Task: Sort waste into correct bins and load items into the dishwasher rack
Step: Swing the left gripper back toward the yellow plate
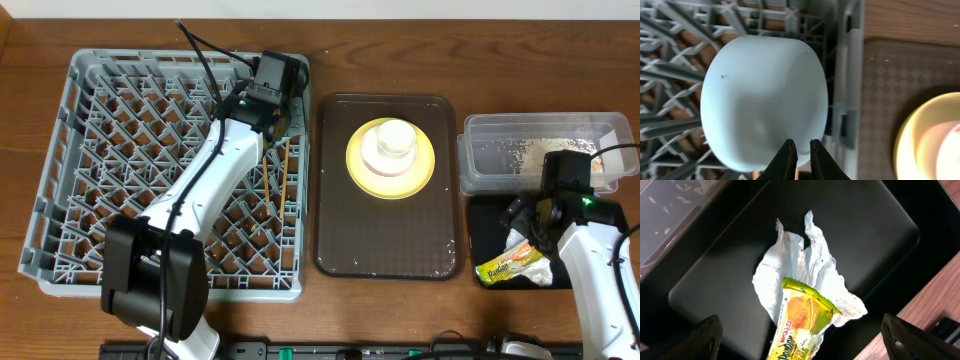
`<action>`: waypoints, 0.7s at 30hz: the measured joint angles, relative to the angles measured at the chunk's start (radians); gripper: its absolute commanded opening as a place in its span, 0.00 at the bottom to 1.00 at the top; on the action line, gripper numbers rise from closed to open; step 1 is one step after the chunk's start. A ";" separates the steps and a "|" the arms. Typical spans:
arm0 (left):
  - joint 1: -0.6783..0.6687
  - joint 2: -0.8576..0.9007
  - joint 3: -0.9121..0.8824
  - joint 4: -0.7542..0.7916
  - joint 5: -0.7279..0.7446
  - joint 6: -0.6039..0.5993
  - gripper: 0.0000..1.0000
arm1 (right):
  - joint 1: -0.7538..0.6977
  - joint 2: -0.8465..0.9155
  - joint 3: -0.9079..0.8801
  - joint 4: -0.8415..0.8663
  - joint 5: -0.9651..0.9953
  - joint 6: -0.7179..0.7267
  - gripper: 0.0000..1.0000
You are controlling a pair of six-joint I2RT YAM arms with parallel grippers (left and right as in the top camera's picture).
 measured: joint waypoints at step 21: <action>-0.021 -0.190 0.007 -0.018 0.061 -0.024 0.34 | 0.000 0.000 0.000 0.000 0.000 0.000 0.99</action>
